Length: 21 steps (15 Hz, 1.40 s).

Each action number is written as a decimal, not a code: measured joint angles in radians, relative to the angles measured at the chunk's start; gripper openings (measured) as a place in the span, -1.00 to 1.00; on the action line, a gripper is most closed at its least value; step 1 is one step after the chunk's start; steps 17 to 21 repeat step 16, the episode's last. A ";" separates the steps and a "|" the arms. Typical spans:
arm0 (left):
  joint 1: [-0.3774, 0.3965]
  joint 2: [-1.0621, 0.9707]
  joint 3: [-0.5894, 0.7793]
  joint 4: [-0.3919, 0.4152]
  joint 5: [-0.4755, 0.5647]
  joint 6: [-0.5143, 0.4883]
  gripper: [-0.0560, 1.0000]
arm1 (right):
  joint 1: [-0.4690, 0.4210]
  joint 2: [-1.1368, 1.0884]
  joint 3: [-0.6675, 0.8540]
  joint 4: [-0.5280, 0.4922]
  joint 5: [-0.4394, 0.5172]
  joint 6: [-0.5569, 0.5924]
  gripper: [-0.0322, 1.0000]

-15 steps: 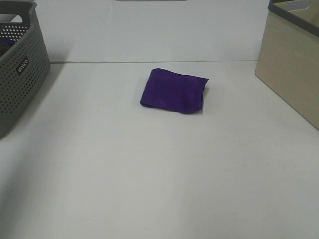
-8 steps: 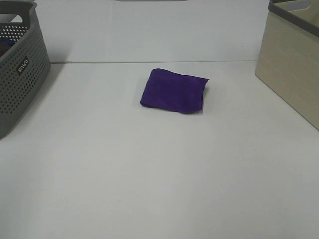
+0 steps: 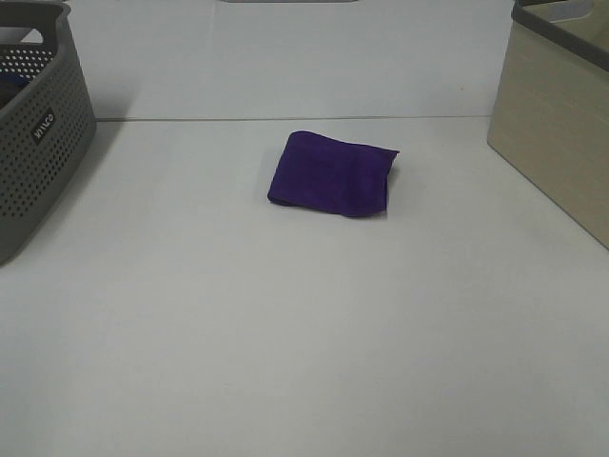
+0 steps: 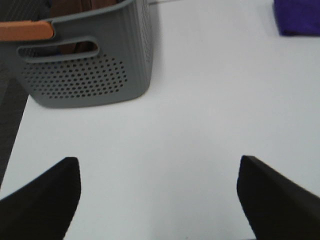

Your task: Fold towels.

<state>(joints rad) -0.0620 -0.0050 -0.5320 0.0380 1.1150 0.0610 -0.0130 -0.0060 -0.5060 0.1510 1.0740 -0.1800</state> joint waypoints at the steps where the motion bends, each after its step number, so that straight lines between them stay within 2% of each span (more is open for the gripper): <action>1: 0.000 -0.001 0.020 -0.026 -0.040 -0.003 0.59 | 0.000 0.000 0.000 0.001 -0.003 -0.007 0.80; 8: 0.005 -0.001 0.024 -0.038 -0.063 -0.005 0.59 | 0.000 0.000 0.003 -0.023 -0.002 -0.010 0.80; 12: 0.093 -0.001 0.024 -0.038 -0.063 -0.005 0.59 | 0.000 0.000 0.003 -0.030 -0.002 -0.010 0.80; 21: 0.096 -0.001 0.024 -0.038 -0.063 -0.005 0.59 | 0.000 0.000 0.003 -0.030 -0.002 -0.010 0.80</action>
